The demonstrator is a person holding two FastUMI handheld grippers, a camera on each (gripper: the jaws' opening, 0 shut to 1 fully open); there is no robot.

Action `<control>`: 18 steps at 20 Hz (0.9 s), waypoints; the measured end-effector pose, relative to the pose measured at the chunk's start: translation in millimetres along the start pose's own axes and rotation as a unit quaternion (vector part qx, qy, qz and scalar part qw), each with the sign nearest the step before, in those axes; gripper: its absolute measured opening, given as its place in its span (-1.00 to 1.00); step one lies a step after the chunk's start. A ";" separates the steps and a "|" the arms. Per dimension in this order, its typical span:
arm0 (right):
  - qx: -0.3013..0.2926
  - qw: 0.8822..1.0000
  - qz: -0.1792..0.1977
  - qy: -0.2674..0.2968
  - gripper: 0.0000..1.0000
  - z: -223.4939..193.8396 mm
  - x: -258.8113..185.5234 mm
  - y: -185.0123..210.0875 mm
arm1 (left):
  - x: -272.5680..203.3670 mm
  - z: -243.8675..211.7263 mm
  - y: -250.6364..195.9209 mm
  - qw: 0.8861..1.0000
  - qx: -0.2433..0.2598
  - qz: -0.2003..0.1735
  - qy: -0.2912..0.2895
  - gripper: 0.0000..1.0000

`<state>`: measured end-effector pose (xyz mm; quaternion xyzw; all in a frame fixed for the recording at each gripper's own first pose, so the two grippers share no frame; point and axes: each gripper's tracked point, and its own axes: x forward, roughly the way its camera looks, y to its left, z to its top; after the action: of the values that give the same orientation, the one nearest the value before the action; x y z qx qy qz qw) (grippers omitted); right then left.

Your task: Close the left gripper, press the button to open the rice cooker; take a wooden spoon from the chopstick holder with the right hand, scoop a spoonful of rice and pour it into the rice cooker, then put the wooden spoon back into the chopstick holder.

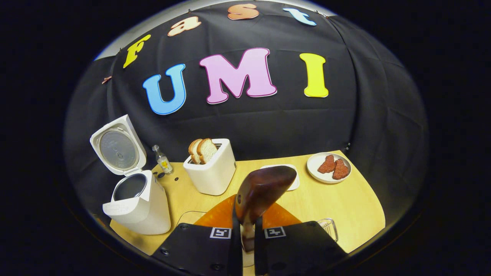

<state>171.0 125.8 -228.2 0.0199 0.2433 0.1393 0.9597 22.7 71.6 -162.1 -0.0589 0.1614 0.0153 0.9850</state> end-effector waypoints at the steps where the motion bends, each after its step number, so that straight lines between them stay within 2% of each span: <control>1: -0.002 1.000 -0.001 0.002 -0.67 -10.9 6.2 4.3 | 2.8 -1.0 3.3 1.000 -0.002 -0.003 0.004 0.92; 5: -0.010 1.000 -0.009 0.021 -0.67 -53.8 28.4 10.5 | 16.8 -18.9 -0.8 0.999 -0.005 -0.047 0.027 0.92; 10: -0.061 0.995 -0.069 -0.035 -0.67 -59.4 42.2 -12.5 | 33.1 -41.2 -1.9 0.996 0.008 -0.077 0.050 0.92; 12: -0.053 0.994 -0.081 -0.051 -0.67 -63.0 47.6 -13.7 | 33.3 -46.2 -6.2 0.994 0.021 -0.092 0.055 0.92; 15: -0.053 0.994 -0.078 -0.051 -0.67 -69.0 47.4 -1.0 | 30.6 -50.7 -8.1 0.992 0.026 -0.106 0.061 0.92; 18: -0.047 0.997 -0.049 -0.024 -0.67 -89.7 45.4 26.8 | 28.2 -50.7 -4.9 0.992 0.017 -0.108 0.063 0.92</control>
<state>160.0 161.4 -325.3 -0.0334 0.2140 0.1029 0.9708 33.6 60.9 -218.3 -0.0598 0.2163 -0.0977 0.9696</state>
